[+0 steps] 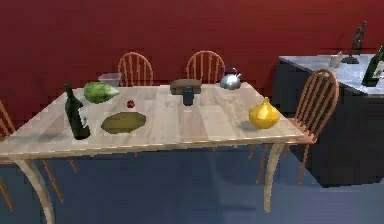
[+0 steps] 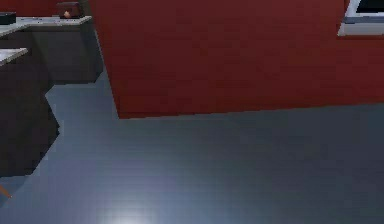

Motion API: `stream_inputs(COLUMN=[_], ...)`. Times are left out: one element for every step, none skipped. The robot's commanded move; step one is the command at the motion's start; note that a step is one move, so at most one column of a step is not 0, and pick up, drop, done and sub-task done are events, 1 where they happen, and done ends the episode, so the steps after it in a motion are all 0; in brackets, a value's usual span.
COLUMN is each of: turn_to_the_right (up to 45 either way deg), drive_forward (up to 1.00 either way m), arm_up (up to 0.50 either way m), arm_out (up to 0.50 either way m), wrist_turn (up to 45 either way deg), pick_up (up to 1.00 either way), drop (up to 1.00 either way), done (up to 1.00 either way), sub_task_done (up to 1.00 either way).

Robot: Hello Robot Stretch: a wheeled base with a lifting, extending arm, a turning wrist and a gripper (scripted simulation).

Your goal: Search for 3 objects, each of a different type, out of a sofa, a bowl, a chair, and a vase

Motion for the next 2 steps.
stream_inputs(turn_to_the_right=[6.0, 0.0], drive_forward=[0.00, 0.25], arm_up=[0.00, 0.00], arm_out=[0.00, 0.00], wrist_turn=[0.0, 0.0], pick_up=[0.00, 0.00], drop=[0.00, 0.00], done=[0.00, 0.00], sub_task_done=[0.00, 0.00])
